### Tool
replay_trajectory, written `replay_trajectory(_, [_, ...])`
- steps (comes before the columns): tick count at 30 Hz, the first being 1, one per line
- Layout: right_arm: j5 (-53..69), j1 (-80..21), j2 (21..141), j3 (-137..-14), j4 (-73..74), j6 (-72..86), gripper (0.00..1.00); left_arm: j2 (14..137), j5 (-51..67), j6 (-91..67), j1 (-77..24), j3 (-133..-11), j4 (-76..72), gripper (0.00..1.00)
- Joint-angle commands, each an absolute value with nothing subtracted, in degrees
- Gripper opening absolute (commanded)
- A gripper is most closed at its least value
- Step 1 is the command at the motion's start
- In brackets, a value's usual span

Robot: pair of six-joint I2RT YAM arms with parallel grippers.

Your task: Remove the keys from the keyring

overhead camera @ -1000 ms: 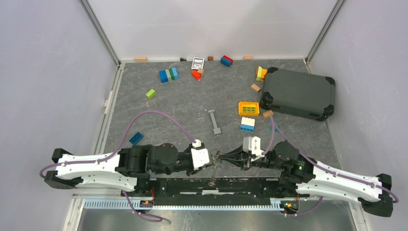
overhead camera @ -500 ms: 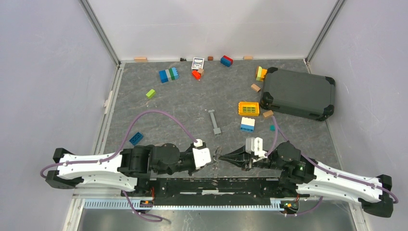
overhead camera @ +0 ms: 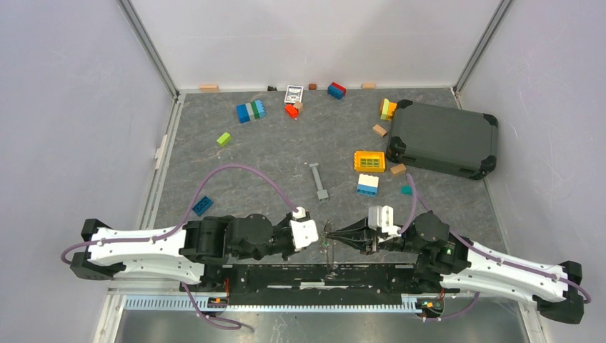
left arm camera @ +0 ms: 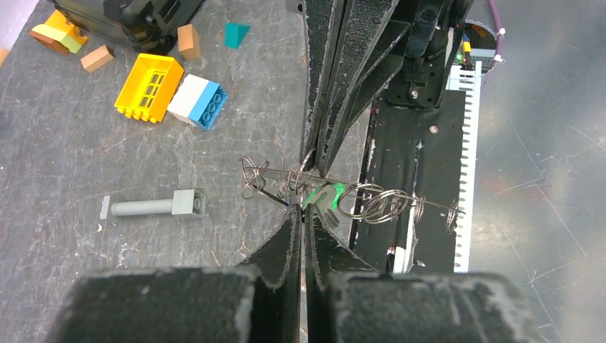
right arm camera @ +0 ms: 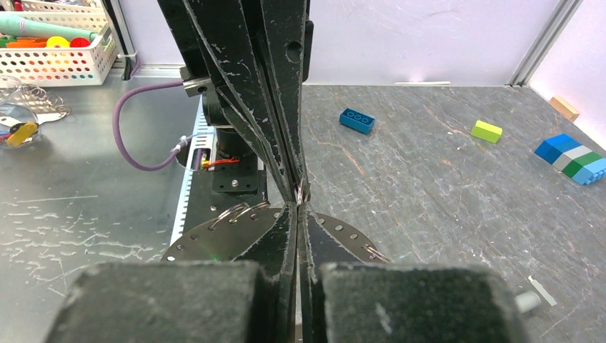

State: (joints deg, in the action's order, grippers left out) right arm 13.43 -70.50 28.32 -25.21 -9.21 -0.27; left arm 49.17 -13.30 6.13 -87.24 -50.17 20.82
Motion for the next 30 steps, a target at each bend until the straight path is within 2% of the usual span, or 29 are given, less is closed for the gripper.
replay_trajectory(1, [13.37, -70.58, 27.21, -24.92, -15.86, -0.09, 0.00, 49.72, -12.90, 5.20, -87.37, -49.59, 17.59, 0.02])
replay_trajectory(16, [8.79, -70.58, 26.68, -18.55, -28.25, 6.90, 0.00, 51.41, -10.37, 3.71, -87.37, -48.69, 14.69, 0.03])
replay_trajectory(17, [8.56, -70.58, 26.70, -18.30, -28.66, 6.99, 0.00, 51.29, -10.31, 3.64, -87.40, -48.69, 14.68, 0.05])
replay_trajectory(19, [8.36, -70.58, 26.71, -18.12, -28.69, 6.93, 0.00, 51.09, -10.38, 3.44, -87.44, -48.69, 14.59, 0.18])
replay_trajectory(22, [8.46, -70.58, 26.51, -18.24, -27.88, 6.49, 0.00, 50.09, -10.79, 3.09, -87.41, -48.53, 14.59, 0.32])
replay_trajectory(30, [9.31, -70.58, 25.13, -18.33, -26.40, 5.29, 0.00, 44.62, -11.81, 2.56, -87.44, -46.32, 12.39, 0.40])
